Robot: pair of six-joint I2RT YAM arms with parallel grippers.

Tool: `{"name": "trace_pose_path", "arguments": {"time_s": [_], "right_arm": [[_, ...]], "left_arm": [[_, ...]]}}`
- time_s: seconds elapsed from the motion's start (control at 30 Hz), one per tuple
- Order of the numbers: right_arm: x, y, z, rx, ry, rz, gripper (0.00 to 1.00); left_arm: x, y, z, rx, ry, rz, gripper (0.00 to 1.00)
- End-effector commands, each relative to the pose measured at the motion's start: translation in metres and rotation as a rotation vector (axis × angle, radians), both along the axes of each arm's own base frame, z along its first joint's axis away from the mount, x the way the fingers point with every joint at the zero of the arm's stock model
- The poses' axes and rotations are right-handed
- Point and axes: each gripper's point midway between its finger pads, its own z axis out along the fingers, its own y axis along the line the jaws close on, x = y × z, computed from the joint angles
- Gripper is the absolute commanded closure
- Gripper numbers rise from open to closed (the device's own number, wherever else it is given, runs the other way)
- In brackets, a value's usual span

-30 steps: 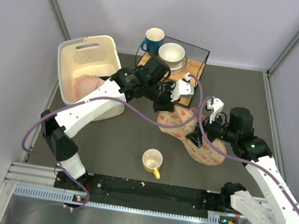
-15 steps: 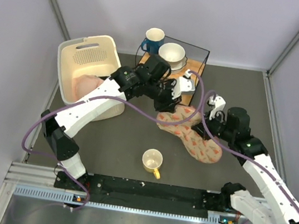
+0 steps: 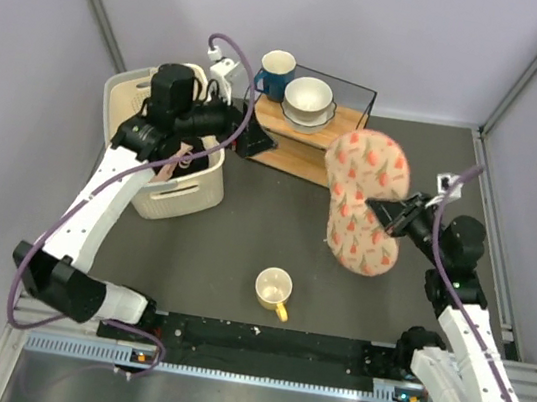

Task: Unzip the laundry bag and remove the bra

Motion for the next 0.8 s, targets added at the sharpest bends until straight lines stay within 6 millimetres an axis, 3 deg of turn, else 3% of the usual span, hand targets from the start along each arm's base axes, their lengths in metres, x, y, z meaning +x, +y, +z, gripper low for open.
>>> {"name": "trace_pose_path", "arguments": {"time_s": [0.0, 0.03, 0.07, 0.27, 0.5, 0.77], "right_arm": [[-0.011, -0.011, 0.099, 0.293, -0.283, -0.051, 1.0], [-0.014, -0.012, 0.108, 0.343, -0.303, -0.048, 1.0], [-0.015, -0.013, 0.113, 0.369, -0.312, -0.053, 1.0], [-0.032, -0.028, 0.147, 0.575, -0.43, -0.082, 1.0], [-0.04, -0.041, 0.166, 0.68, -0.481, -0.115, 1.0], [-0.041, -0.043, 0.166, 0.724, -0.466, -0.114, 1.0]], "left_arm": [[-0.04, -0.024, 0.046, -0.231, -0.058, -0.155, 0.01], [-0.043, -0.025, 0.04, -0.238, -0.034, -0.173, 0.01], [-0.044, -0.027, 0.021, -0.244, 0.028, -0.175, 0.01], [-0.053, -0.043, -0.015, -0.258, 0.131, -0.217, 0.01], [-0.068, -0.074, -0.027, -0.307, 0.183, -0.306, 0.03], [-0.081, -0.111, -0.034, -0.41, 0.238, -0.385, 0.01]]}}
